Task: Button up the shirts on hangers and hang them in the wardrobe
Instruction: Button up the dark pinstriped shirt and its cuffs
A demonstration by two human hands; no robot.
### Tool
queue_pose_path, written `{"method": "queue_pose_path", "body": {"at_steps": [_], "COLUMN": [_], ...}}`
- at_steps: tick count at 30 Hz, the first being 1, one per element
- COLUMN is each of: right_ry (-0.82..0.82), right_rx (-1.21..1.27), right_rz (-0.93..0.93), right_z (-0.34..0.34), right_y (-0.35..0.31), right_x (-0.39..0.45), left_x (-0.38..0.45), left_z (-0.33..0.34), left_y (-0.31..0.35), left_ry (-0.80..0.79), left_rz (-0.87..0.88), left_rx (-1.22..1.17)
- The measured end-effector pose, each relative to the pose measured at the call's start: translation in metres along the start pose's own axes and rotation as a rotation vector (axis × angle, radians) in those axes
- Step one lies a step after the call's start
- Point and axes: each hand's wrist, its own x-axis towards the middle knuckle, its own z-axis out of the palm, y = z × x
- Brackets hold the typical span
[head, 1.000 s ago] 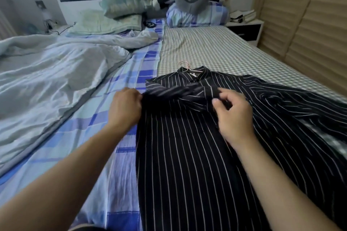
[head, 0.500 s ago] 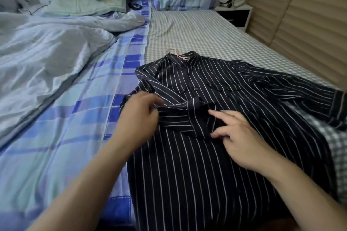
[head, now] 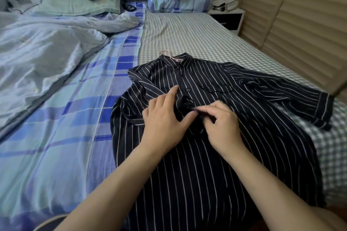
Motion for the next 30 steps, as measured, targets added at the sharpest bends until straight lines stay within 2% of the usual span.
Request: {"method": "queue_pose_path", "body": {"at_steps": [4, 6, 10, 12, 15, 17, 21, 24, 28, 30], "right_ry": [0.033, 0.032, 0.029, 0.023, -0.047, -0.116, -0.156, -0.225, -0.079, -0.051], "right_rx": [0.063, 0.107, 0.231, 0.236, 0.113, 0.016, -0.038, -0.058, 0.283, 0.360], "right_rz": [-0.033, 0.040, 0.204, 0.174, 0.133, 0.092, 0.118, 0.217, 0.324, 0.285], "right_z": [0.005, 0.005, -0.001, -0.001, 0.002, 0.004, 0.002, 0.003, -0.004, -0.009], "right_y": [0.002, 0.004, 0.002, -0.001, -0.003, -0.002, -0.004, -0.003, -0.006, -0.007], "right_x": [-0.007, -0.005, 0.004, 0.003, -0.006, -0.009, -0.009, -0.005, 0.003, 0.007], "left_x": [-0.004, -0.013, -0.035, -0.041, -0.049, -0.058, -0.062, -0.053, -0.065, -0.068], "left_z": [-0.012, -0.026, -0.059, -0.070, -0.064, -0.049, -0.023, -0.021, -0.016, -0.016], "left_y": [-0.013, -0.017, -0.024, -0.028, -0.031, -0.029, -0.019, -0.015, -0.017, -0.018], "left_ry": [-0.008, 0.015, 0.043, -0.035, -0.178, -0.223, 0.042, 0.070, -0.078, -0.032], "left_rz": [-0.117, -0.142, -0.078, -0.033, 0.058, 0.002, -0.104, -0.252, -0.057, 0.014], "left_rx": [-0.264, -0.409, -0.496, -0.427, -0.161, -0.042, 0.063, -0.023, 0.108, 0.146]}}
